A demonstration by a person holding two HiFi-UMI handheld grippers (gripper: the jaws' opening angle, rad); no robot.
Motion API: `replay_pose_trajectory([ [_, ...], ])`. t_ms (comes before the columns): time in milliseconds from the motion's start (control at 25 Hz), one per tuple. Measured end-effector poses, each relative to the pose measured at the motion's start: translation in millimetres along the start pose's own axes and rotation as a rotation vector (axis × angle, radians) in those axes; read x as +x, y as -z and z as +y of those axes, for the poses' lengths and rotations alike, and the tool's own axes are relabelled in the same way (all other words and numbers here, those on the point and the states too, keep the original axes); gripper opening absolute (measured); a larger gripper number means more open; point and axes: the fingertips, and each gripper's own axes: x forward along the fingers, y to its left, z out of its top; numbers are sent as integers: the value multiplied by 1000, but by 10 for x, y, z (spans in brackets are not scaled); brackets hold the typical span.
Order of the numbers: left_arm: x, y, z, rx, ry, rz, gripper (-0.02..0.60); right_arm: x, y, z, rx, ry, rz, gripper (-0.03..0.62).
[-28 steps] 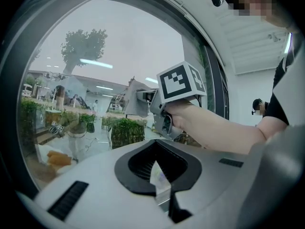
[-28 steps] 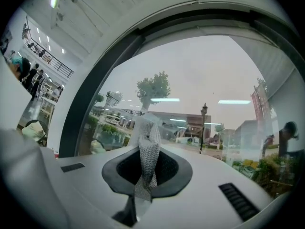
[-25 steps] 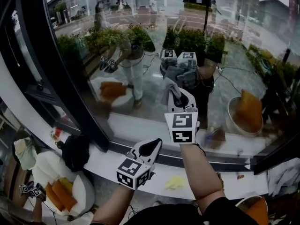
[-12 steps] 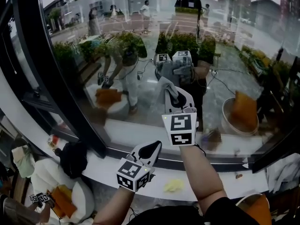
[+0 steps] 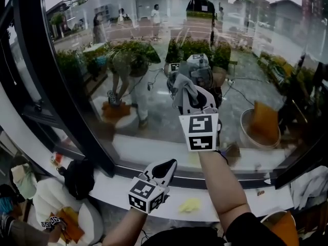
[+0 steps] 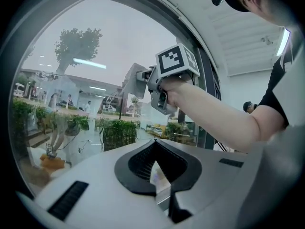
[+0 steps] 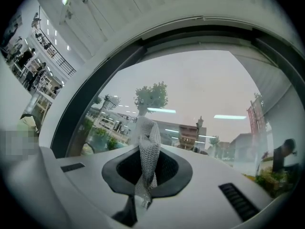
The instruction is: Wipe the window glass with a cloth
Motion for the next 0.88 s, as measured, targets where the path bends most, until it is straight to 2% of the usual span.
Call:
replay_pose_trajectory([
  [360, 0, 72, 44, -24, -6, 11, 8, 102, -14, -34, -38, 28, 6, 41],
  [600, -37, 137, 70, -26, -5, 18, 8, 153, -2, -17, -103, 52, 27, 41],
  [880, 22, 85, 10, -45, 1, 6, 8, 85, 81, -156, -112, 64, 47, 41],
])
